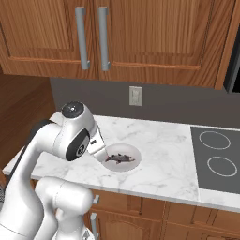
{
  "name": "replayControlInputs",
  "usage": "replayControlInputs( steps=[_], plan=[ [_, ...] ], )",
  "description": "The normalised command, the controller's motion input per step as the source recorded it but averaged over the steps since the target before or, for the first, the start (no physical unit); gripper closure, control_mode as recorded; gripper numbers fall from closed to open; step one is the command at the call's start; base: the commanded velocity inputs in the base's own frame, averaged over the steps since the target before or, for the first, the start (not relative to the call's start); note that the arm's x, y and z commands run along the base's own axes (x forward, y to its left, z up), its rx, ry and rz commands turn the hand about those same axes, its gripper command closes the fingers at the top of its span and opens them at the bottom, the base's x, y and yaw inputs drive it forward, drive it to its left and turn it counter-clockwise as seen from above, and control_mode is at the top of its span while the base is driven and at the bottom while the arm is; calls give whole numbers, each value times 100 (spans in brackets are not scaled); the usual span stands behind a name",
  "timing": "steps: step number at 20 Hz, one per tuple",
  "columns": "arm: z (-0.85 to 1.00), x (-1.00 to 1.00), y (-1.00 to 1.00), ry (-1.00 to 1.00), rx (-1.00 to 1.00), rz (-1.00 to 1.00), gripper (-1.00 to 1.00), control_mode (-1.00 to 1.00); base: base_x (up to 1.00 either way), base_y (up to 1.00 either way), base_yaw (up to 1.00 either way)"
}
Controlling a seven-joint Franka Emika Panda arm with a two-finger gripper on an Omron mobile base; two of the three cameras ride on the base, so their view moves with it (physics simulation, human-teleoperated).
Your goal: Place the fish on the top rack of the oven, and slide the tray back inside. Close the oven door.
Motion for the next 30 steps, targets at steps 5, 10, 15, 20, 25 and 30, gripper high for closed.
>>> replayControlInputs(
  steps=[5,10,15,20,25,30],
  plan=[
    [-30,2,-6,0,0,0,-100,-100,0,0,0],
    [-38,11,-12,0,0,0,-100,-100,0,0,0],
    [-32,18,-10,2,0,0,-100,-100,0,0,0],
    [-22,29,-1,10,0,0,-100,-100,0,0,0],
    [-24,40,0,18,-2,0,-100,-100,0,0,0],
    [-32,36,-2,16,-4,0,-100,-100,0,0,0]
  ],
)
